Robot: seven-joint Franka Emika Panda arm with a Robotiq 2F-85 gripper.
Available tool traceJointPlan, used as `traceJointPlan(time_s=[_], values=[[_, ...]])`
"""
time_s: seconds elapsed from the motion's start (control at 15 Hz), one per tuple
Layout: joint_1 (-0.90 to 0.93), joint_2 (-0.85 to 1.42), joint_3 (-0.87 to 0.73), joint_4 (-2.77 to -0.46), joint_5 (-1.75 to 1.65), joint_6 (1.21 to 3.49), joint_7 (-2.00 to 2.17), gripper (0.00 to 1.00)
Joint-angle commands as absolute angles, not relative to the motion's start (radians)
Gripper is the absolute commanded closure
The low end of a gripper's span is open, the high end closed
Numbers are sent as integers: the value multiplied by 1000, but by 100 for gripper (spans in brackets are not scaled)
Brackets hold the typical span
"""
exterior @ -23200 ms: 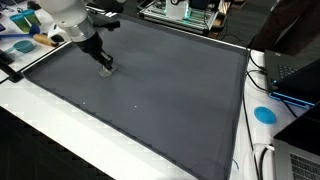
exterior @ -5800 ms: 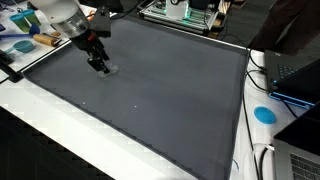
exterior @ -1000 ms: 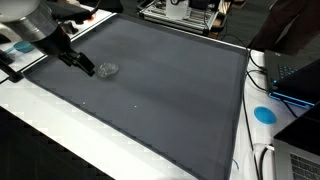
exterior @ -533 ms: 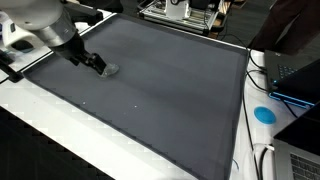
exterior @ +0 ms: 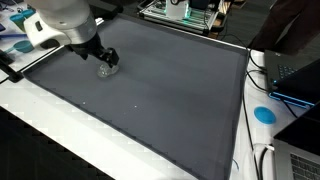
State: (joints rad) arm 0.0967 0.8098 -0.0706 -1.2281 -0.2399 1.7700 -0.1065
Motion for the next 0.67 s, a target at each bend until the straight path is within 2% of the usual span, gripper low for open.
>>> traceJointPlan(time_s=[0.0, 0.6], values=[[113, 720, -54, -1375, -300, 1827, -110, 0], [128, 628, -18, -1509, -339, 1896, -114, 0]])
